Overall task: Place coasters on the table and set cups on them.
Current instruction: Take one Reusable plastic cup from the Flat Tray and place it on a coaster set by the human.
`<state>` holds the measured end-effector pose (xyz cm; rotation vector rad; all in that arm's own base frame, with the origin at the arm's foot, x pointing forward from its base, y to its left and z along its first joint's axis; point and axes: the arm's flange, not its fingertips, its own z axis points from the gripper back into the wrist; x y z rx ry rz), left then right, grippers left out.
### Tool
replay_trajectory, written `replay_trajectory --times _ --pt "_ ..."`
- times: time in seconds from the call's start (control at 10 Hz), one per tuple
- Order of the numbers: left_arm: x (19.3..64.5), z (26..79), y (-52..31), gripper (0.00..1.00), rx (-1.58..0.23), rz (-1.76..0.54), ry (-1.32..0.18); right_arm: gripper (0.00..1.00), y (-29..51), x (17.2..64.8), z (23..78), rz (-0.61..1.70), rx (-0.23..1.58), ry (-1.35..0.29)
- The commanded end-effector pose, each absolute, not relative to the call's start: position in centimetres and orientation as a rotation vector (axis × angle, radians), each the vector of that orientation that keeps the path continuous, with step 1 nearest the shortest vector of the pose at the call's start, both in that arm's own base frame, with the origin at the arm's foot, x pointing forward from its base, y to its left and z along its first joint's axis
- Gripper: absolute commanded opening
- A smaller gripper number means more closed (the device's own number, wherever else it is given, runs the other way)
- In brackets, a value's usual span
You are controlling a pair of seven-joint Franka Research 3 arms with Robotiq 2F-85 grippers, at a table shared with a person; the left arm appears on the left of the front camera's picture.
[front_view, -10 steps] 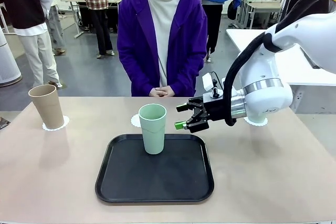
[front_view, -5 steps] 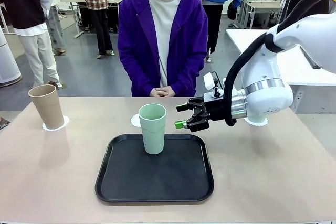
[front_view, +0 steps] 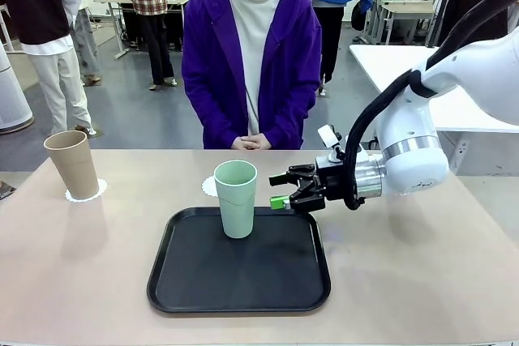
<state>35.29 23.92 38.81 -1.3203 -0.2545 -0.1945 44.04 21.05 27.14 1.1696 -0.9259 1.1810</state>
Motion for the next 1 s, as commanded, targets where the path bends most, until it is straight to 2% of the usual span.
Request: replay_trajectory --times 0.0,0.9 --pt "35.1 39.0 24.0 1.00 -1.324 -0.195 -0.263 1.00 21.8 44.7 25.9 1.176 1.186 -0.947" --pt "35.1 39.0 24.0 1.00 -1.324 -0.195 -0.263 1.00 25.1 47.7 23.7 1.215 1.219 -0.919"
